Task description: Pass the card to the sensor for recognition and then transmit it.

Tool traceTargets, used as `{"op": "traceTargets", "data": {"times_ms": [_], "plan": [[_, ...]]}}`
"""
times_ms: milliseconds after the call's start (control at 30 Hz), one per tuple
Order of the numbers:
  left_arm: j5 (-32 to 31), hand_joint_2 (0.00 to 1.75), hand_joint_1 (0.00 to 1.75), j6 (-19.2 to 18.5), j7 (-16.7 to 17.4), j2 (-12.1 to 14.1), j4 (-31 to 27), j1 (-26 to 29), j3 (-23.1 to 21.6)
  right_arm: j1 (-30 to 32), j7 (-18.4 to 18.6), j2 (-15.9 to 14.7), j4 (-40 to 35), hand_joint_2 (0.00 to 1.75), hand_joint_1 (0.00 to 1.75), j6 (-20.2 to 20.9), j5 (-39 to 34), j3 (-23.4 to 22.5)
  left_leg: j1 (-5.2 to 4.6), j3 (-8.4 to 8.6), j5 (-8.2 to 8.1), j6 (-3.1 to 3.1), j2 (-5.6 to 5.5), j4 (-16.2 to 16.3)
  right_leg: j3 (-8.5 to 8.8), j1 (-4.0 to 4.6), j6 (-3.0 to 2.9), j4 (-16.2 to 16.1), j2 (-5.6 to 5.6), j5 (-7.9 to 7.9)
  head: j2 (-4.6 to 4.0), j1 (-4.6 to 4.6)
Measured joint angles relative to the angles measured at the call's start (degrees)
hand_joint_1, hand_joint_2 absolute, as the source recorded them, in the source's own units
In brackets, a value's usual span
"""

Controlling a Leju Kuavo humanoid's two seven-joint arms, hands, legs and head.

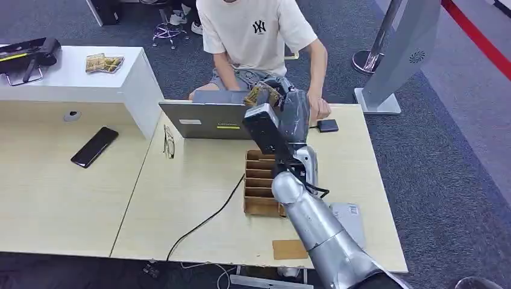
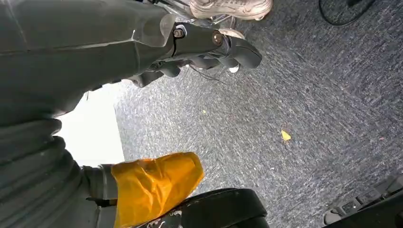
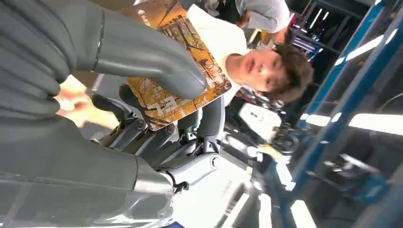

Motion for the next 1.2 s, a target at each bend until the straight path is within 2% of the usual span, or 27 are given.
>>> {"op": "traceTargets", "data": {"times_ms": [367,733,1200], "plan": [[0.2,1.75,0.0,0.5,0.0,0.0,0.0,0.1,0.8,4.1,-1.4,-1.4,-1.8,1.75,1.75,8.0,-11.4,-7.2,0.0,0.0,0.0,0.0,0.02,0.0,0.0,0.0,0.0,0.0,0.01,0.0,0.0,0.02],[0.2,1.75,0.0,0.8,-0.1,0.0,0.0,0.2,2.4,8.1,-3.8,-2.3,1.2,1.75,1.75,12.0,-18.1,-13.4,0.0,0.0,0.0,0.0,0.05,0.0,-0.02,0.0,0.0,0.0,0.01,0.0,0.0,0.02],[0.2,1.75,0.0,1.0,-0.1,0.0,0.0,0.1,3.3,9.0,-4.6,-3.7,2.3,1.75,1.75,12.3,-20.2,-18.5,-0.01,0.0,0.0,0.0,0.07,0.0,-0.02,0.0,-0.01,0.0,0.02,0.0,0.0,0.0]]}}
